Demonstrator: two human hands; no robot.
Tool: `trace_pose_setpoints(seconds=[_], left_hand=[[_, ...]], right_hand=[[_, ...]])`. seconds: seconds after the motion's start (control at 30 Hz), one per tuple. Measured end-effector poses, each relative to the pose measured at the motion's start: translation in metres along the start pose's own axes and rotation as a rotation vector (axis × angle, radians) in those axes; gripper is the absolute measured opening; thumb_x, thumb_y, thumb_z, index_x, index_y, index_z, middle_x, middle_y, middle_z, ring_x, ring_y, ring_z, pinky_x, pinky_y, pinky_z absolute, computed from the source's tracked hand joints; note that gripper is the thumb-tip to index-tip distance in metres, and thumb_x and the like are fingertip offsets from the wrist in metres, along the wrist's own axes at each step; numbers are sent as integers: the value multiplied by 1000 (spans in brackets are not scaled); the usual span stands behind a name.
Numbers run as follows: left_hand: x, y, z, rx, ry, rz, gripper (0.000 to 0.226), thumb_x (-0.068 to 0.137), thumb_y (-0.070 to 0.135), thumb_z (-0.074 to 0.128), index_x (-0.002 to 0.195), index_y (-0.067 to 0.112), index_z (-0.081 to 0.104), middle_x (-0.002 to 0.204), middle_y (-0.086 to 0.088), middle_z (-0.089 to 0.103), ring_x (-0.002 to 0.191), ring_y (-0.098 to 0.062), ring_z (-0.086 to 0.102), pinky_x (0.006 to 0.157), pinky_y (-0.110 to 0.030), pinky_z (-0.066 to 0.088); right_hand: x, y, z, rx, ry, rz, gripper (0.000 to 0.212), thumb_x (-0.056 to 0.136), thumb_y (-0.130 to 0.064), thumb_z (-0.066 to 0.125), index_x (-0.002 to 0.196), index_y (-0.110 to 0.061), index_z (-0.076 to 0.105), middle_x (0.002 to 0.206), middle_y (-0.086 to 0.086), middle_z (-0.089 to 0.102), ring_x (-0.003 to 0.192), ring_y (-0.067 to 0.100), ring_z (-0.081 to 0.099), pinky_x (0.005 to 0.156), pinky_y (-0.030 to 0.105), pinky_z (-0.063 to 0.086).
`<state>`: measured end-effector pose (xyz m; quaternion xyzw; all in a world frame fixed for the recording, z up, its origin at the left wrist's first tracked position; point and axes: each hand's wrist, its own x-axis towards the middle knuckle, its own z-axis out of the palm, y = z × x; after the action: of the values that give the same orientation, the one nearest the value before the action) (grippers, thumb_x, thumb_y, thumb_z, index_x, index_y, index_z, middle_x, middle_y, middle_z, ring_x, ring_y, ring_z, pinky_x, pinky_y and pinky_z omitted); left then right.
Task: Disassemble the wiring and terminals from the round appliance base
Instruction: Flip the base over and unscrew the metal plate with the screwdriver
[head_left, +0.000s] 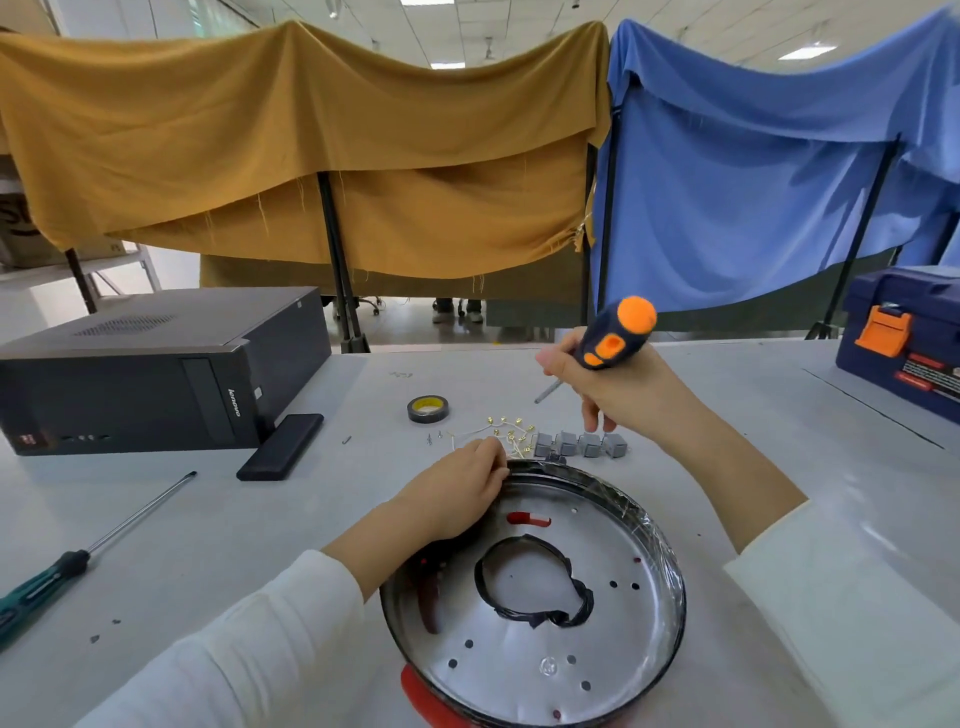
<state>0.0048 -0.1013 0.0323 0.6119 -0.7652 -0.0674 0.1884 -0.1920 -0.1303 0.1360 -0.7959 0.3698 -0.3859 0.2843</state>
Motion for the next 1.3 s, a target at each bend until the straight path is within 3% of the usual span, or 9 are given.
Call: trace_pose_setpoints(seconds=[0.17,0.23,0.3,0.4,0.67,0.93,1.07,1.17,1.3], left_hand=[[-9,-5,-13,-103,120,-106,12,98,33,40,98,23,47,85,11,53,79,-13,55,70,-29,42],[-18,-9,-13,-159,153,-162,11,97,33,43,95,25,49,74,15,50,68,-2,51,61,-21,37],[-27,-9,-11,-232,182,-196,9,96,31,46,92,25,51,72,15,51,60,3,48,55,-13,33],[-37,-10,-9,-353,231,-231,8,94,28,51,93,22,56,95,12,61,76,3,55,63,-9,38],[-29,-39,-20,-1066,432,-482,16,82,16,71,93,6,66,94,-8,73,93,-18,69,86,-26,54],[9,-104,1,-490,375,-563,6,81,12,72,80,11,66,70,-6,67,64,-18,62,78,-36,56],[36,-126,11,-238,333,-497,8,85,5,64,84,11,69,87,-9,70,77,-19,61,78,-27,45],[55,-134,16,-133,300,-512,14,86,5,59,90,10,71,97,-8,69,94,-26,60,81,-30,45],[71,-139,18,-38,247,-510,17,86,8,56,92,13,70,100,-7,67,95,-29,58,78,-32,46]], right_hand=[[-8,28,21,279,-214,57,13,88,-4,62,79,-13,59,78,0,61,58,6,62,48,14,47],[-12,49,39,-38,-276,-39,27,85,-2,66,81,-26,55,78,-12,59,68,-3,59,62,11,44],[-12,69,53,-308,-295,-91,29,81,-18,75,82,-33,49,79,-13,60,78,0,57,71,23,45],[-9,80,72,-600,-290,-114,38,75,-34,76,92,-34,43,90,-7,56,92,18,45,77,37,43],[-13,85,82,-663,-273,-141,46,70,-10,69,102,-29,40,95,-6,40,90,16,31,71,33,39],[-14,85,82,-630,-275,-154,32,79,-11,56,100,-29,40,92,-6,34,87,14,25,69,29,24],[-15,84,81,-630,-273,-160,32,79,-11,55,97,-31,37,94,-5,35,87,15,25,69,29,24],[-16,84,82,-634,-264,-162,33,79,-11,53,93,-32,32,95,-4,38,87,16,25,69,29,23],[-15,85,83,-647,-259,-170,34,79,-13,56,92,-33,32,95,-5,38,89,16,25,69,29,25]])
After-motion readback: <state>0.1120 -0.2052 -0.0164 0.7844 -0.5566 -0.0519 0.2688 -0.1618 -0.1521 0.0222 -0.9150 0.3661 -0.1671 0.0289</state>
